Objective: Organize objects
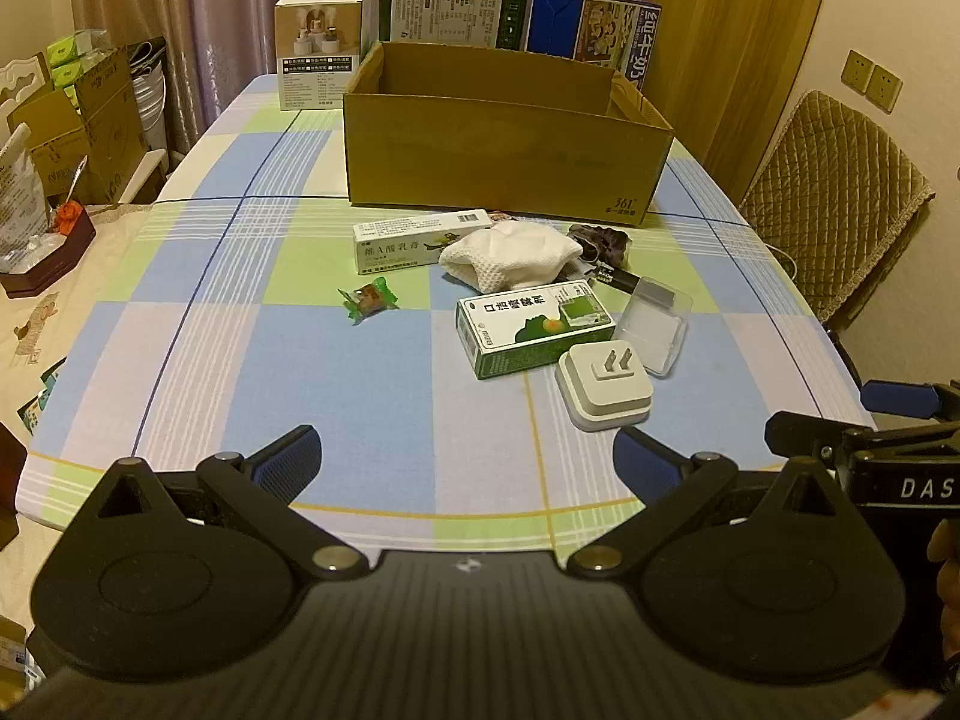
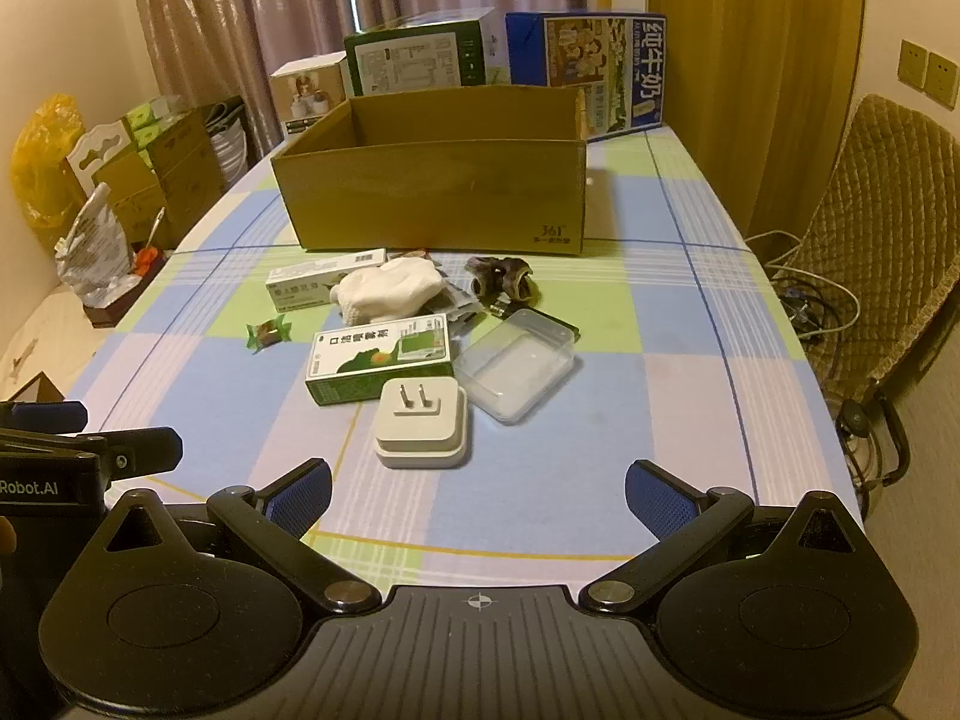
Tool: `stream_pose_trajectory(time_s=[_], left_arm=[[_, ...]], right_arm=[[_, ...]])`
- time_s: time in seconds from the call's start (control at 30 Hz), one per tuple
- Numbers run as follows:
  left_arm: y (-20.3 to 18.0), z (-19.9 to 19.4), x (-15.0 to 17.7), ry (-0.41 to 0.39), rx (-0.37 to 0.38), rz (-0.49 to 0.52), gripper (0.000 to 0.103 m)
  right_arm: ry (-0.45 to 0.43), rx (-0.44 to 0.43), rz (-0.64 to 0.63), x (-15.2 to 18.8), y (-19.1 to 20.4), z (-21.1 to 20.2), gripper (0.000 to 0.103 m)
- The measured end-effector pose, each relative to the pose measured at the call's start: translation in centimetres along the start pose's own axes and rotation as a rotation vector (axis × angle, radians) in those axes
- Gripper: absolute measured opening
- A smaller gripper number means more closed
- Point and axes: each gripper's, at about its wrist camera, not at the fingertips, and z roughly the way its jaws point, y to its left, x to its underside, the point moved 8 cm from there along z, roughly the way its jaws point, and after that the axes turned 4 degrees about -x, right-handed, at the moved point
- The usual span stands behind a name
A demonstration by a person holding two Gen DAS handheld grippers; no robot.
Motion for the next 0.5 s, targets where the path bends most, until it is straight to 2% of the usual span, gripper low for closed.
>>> stream_pose_trajectory(time_s=[0.5], left_arm=[[0.09,0.03,-0.04,0.006,-0.005,-0.011,0.102]], right_arm=[[0.004,-0.004,0.000,0.03,-0.10,0.18,0.101]])
